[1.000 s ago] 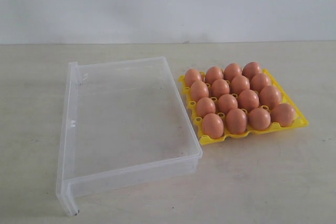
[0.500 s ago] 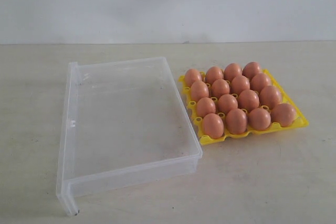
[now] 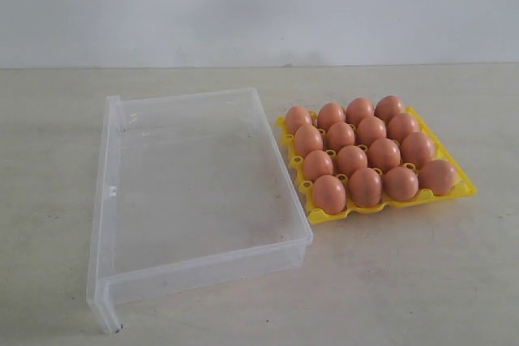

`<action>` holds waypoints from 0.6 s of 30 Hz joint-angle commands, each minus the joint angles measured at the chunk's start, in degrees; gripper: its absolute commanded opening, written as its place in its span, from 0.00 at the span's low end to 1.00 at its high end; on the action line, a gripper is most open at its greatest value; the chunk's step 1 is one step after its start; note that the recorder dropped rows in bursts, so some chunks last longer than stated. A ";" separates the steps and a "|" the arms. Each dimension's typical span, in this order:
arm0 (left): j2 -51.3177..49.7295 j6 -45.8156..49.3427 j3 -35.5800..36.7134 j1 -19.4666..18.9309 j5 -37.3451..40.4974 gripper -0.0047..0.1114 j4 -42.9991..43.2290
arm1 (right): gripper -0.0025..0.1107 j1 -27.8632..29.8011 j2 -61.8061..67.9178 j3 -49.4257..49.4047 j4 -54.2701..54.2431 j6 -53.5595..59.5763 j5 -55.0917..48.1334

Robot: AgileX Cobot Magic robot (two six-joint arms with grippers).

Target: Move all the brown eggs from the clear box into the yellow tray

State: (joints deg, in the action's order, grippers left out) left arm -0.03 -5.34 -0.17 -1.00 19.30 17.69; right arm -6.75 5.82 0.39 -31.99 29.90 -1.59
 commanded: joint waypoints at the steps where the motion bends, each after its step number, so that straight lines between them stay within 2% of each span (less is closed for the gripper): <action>1: 0.03 -0.27 0.17 0.22 -0.04 0.05 -0.10 | 0.02 0.52 -0.24 -0.39 -1.35 4.80 -11.04; 4: 0.03 -0.27 0.17 0.22 -0.04 0.05 -0.10 | 0.02 0.52 -0.24 -0.39 10.56 -3.27 -15.89; 6: 0.03 -0.27 0.17 0.22 -0.04 0.05 -0.10 | 0.02 0.66 -1.23 -0.39 22.86 -14.06 -15.50; 7: 0.03 -0.27 0.17 0.22 -0.04 0.05 -0.10 | 0.02 2.63 -3.22 -0.39 29.89 -21.99 -16.59; 8: 0.03 -0.27 0.17 0.22 -0.04 0.05 -0.10 | 0.02 5.23 -5.82 -0.39 31.99 -23.44 -16.80; 11: 0.03 -0.27 0.17 0.22 -0.04 0.05 -0.10 | 0.02 9.79 -5.82 -0.39 32.46 -25.41 -18.97; 18: 0.03 -0.27 0.17 0.22 -0.04 0.05 -0.10 | 0.02 8.99 -5.82 -0.39 32.46 -25.97 -19.27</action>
State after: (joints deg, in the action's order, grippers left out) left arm -0.03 -5.34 -0.17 -1.00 19.30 17.69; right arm 2.29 0.28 -0.04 0.00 4.07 -20.68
